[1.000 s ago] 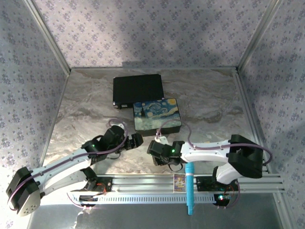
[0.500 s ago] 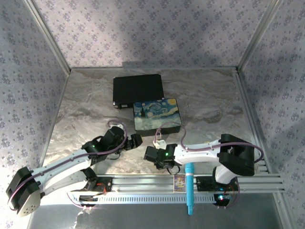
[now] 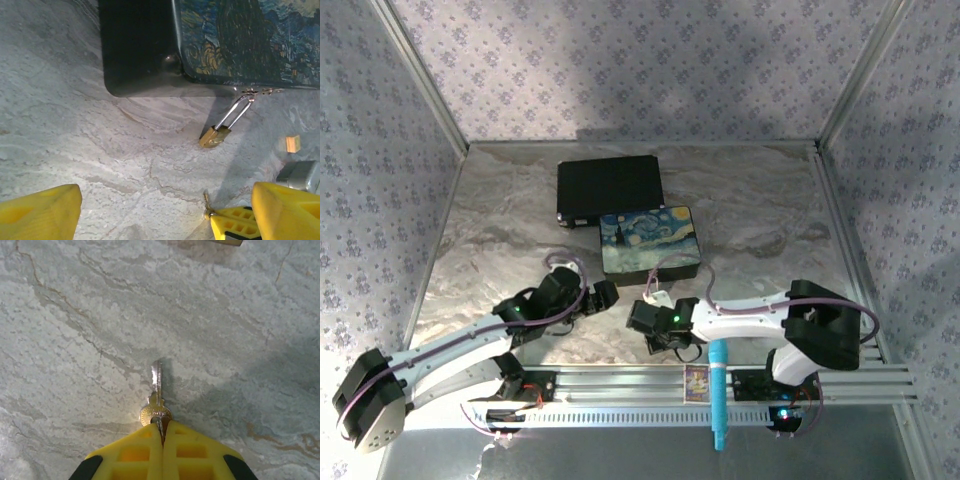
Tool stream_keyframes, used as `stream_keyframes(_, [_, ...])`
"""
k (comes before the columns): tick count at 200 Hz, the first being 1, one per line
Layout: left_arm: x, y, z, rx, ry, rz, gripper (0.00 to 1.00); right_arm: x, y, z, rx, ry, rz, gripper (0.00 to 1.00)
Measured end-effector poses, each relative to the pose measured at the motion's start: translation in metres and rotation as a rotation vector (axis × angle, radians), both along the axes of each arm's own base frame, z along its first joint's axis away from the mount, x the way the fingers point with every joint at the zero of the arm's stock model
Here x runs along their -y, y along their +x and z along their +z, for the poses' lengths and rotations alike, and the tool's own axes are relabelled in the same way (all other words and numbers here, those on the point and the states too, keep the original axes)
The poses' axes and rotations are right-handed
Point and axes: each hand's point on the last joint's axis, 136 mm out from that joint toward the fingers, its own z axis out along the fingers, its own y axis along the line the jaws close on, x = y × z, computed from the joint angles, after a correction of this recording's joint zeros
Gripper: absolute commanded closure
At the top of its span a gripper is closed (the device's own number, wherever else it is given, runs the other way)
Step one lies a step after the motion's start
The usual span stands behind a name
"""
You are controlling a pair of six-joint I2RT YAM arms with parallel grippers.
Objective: Unlock the padlock with the key
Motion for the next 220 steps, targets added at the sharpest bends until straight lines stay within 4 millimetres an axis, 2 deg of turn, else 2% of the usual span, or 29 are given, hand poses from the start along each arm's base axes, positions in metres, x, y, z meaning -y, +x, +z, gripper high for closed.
stream_keyframes(16, [0.007, -0.001, -0.001, -0.004, -0.054, 0.006, 0.19, 0.009, 0.002, 0.004, 0.008, 0.028, 0.02, 1.0])
stream_keyframes(33, [0.019, -0.004, -0.004, -0.029, -0.1, -0.002, 0.21, 0.013, 0.007, 0.018, 0.032, 0.083, 0.048, 1.0])
stream_keyframes(69, [0.049, -0.014, -0.008, -0.089, -0.173, -0.032, 0.22, 0.008, 0.019, 0.065, 0.114, 0.251, 0.117, 1.0])
stream_keyframes(108, [0.088, -0.022, 0.011, -0.104, -0.275, -0.072, 0.26, 0.009, 0.018, 0.091, 0.144, 0.365, 0.172, 1.0])
stream_keyframes(127, [0.105, -0.02, 0.024, -0.098, -0.341, -0.076, 0.28, 0.007, 0.014, 0.097, 0.143, 0.39, 0.204, 1.0])
stream_keyframes(146, [0.113, -0.017, 0.028, -0.098, -0.385, -0.063, 0.32, 0.006, 0.011, 0.098, 0.135, 0.397, 0.218, 1.0])
stream_keyframes(179, [0.118, -0.019, 0.03, -0.105, -0.398, -0.06, 0.53, 0.009, 0.009, 0.091, 0.125, 0.385, 0.222, 1.0])
stream_keyframes(205, [0.123, -0.02, 0.035, -0.109, -0.41, -0.065, 0.62, 0.009, 0.009, 0.093, 0.133, 0.394, 0.225, 1.0])
stream_keyframes(220, [0.124, -0.021, 0.034, -0.112, -0.405, -0.068, 0.62, 0.008, 0.01, 0.094, 0.139, 0.398, 0.23, 1.0])
